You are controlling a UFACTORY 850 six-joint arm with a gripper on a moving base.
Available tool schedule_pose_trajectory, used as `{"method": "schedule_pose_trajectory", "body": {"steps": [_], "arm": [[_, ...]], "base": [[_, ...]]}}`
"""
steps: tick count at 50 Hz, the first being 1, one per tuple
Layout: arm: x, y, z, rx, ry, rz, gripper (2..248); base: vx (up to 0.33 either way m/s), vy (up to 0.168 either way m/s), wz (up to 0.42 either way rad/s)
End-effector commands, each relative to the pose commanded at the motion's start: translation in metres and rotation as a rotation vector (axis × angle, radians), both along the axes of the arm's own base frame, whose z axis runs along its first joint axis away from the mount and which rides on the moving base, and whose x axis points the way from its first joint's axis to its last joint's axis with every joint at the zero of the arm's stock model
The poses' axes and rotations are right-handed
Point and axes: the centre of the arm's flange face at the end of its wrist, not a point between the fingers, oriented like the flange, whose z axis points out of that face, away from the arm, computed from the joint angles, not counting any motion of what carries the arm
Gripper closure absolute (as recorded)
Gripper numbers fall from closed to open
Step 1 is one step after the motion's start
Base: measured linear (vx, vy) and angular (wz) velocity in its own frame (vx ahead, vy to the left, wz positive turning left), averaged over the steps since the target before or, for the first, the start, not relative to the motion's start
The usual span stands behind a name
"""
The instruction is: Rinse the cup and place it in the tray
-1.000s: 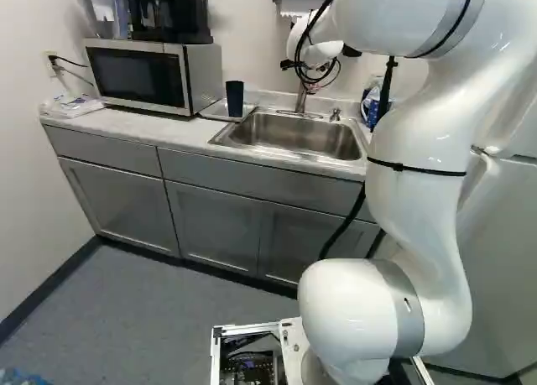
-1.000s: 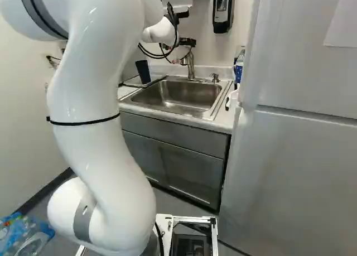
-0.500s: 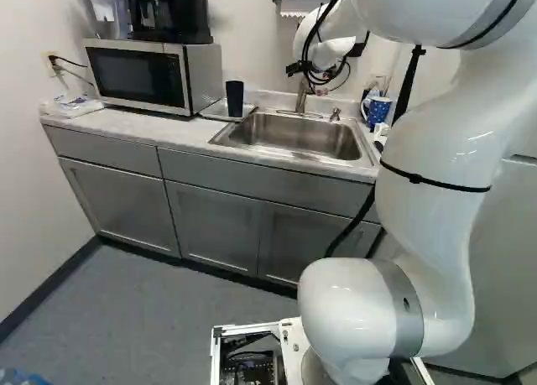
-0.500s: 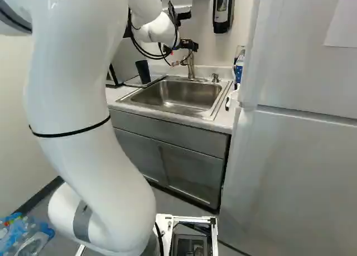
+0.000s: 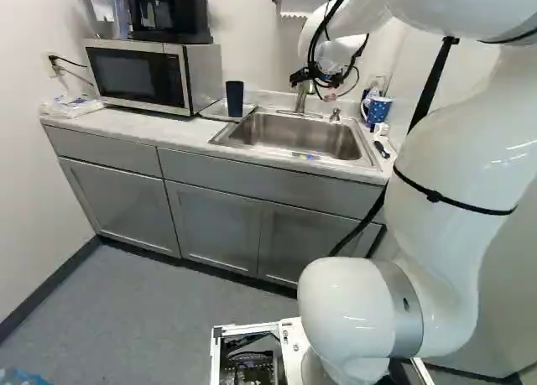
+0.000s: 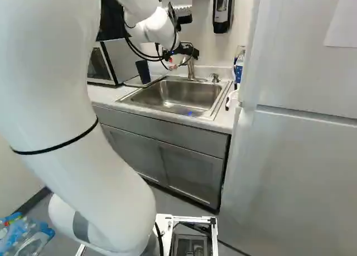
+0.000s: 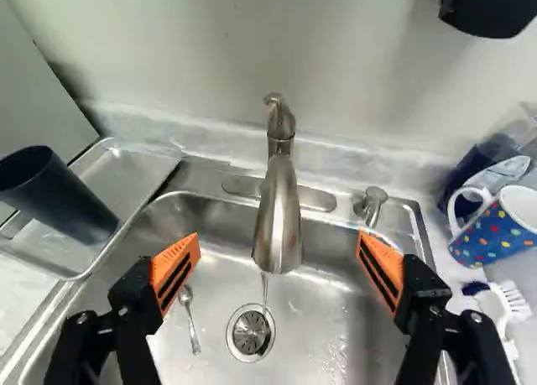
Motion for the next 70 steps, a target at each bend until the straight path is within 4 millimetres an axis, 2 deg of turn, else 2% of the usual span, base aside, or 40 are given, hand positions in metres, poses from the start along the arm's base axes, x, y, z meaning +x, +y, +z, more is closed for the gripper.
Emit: {"method": "schedule_pose_trajectory", "body": {"steps": [25,70], "arm": [[-0.052,0.003,-0.011,0.022,0.146,-0.011,3],[-0.053,0.003,-0.011,0.023,0.154,-0.011,3]], "base": [[0.0,0.0,0.0],[0.0,0.0,0.0]]}}
